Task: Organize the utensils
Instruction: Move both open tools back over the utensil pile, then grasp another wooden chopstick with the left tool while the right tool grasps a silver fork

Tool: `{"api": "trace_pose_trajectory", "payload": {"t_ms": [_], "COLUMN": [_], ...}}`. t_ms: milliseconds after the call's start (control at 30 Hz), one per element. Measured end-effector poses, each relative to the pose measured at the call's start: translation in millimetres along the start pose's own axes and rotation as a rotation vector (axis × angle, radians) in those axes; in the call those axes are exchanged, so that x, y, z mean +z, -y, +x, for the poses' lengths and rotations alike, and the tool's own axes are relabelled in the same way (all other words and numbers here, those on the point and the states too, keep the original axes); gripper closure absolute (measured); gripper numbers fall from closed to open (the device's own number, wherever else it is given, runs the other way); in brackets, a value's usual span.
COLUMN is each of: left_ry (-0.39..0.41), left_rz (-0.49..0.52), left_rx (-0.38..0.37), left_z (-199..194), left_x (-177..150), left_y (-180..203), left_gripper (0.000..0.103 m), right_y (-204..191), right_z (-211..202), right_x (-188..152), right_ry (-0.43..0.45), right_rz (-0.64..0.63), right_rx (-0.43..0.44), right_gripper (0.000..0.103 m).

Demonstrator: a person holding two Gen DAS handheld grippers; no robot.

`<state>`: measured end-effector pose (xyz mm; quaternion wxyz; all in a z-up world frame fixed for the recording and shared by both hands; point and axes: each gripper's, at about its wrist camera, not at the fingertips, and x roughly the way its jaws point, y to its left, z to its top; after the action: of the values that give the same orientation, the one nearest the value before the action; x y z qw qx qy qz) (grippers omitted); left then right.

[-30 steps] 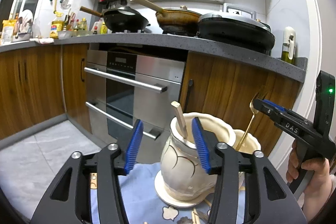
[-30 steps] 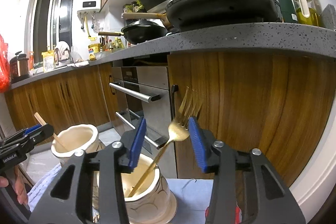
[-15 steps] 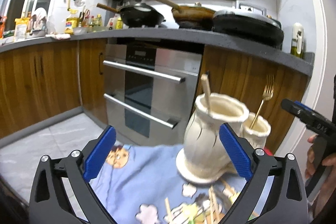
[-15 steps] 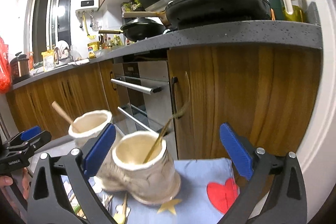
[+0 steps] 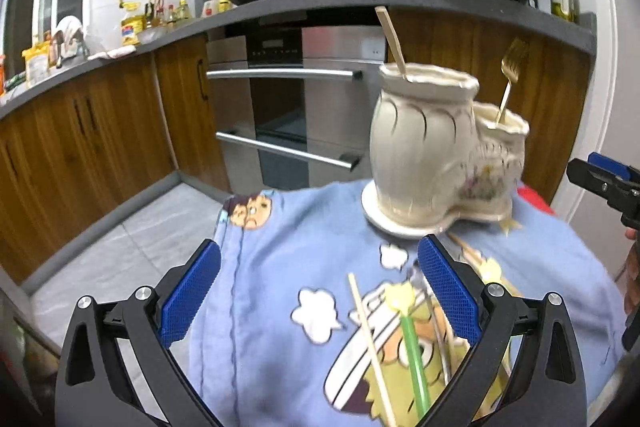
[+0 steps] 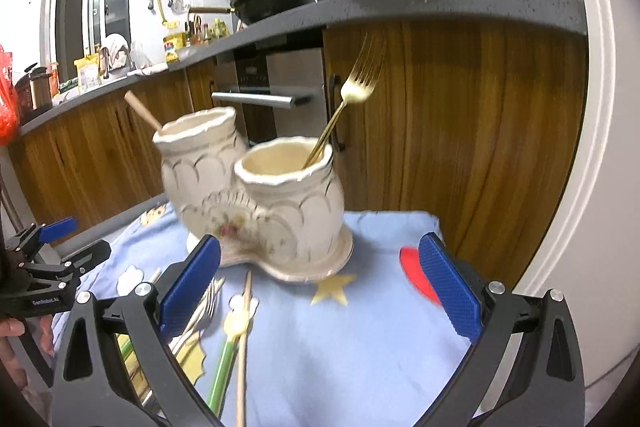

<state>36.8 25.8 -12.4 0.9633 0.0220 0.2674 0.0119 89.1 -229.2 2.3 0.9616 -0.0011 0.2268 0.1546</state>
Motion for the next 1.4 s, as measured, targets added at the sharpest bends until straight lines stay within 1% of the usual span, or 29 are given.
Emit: {"api": "trace_pose_trajectory", "payload": {"t_ms": [100,167,267,433,533,600,633,667,700,767,800,833,867,933,967,1000,1033,1067,1133,1200,1267,1400], "left_ry": [-0.043,-0.083,-0.12,-0.187,-0.195,-0.205,-0.217,-0.231,-0.243,-0.259,-0.266,-0.275,-0.282,-0.307,-0.311,-0.317,-0.323,-0.329,-0.329,-0.327,-0.324,-0.322], "left_rz": [0.012,0.004,0.0,0.058,0.085,0.085,0.086,0.09,0.099,0.12,0.132,0.14,0.144,0.146,0.144,0.144,0.143,0.135,0.133,0.127,0.116,0.101], "left_rx": [0.007,-0.001,-0.014,-0.01,0.008,-0.007,-0.02,-0.032,-0.042,-0.057,-0.067,-0.078,-0.085,-0.106,-0.11,-0.112,-0.117,-0.131,-0.138,-0.143,-0.149,-0.155], "left_z": [1,4,6,9,10,9,10,12,12,14,14,15,16,18,19,20,20,21,21,21,23,24], "left_x": [-8,-12,-17,-25,-27,-28,-28,-30,-31,-33,-34,-35,-36,-38,-39,-40,-40,-41,-41,-41,-40,-39], "left_y": [0,-2,-2,7,9,10,11,12,14,19,22,24,25,26,26,26,25,24,24,23,20,17], "left_gripper": [0.005,0.005,0.005,0.006,0.009,0.018,0.025,0.03,0.033,0.042,0.045,0.05,0.058,0.066,0.07,0.072,0.076,0.079,0.082,0.084,0.087,0.089], "right_y": [-5,-9,-15,-26,-32,-36,-37,-39,-41,-45,-47,-48,-50,-55,-59,-63,-68,-73,-80,-86,-88,-89], "right_z": [1,2,2,5,7,8,9,10,11,14,16,18,21,28,31,33,36,39,45,55,62,74], "right_x": [-7,-13,-18,-24,-24,-26,-26,-27,-28,-29,-29,-30,-30,-29,-29,-28,-28,-28,-29,-29,-28,-27], "right_ry": [-0.029,-0.05,-0.071,-0.088,-0.092,-0.096,-0.097,-0.1,-0.102,-0.117,-0.126,-0.138,-0.153,-0.185,-0.2,-0.207,-0.215,-0.223,-0.243,-0.278,-0.301,-0.336], "right_rz": [-0.018,-0.024,-0.031,-0.057,-0.074,-0.084,-0.089,-0.096,-0.101,-0.115,-0.121,-0.124,-0.124,-0.124,-0.132,-0.14,-0.152,-0.164,-0.176,-0.179,-0.174,-0.166], "right_rx": [-0.012,-0.013,-0.008,0.003,0.012,0.025,0.032,0.038,0.041,0.051,0.056,0.063,0.079,0.117,0.132,0.14,0.15,0.161,0.177,0.187,0.187,0.17], "right_gripper": [0.005,0.005,0.005,0.005,0.005,0.005,0.005,0.005,0.005,0.009,0.014,0.02,0.023,0.039,0.043,0.05,0.056,0.06,0.068,0.073,0.075,0.083]}}
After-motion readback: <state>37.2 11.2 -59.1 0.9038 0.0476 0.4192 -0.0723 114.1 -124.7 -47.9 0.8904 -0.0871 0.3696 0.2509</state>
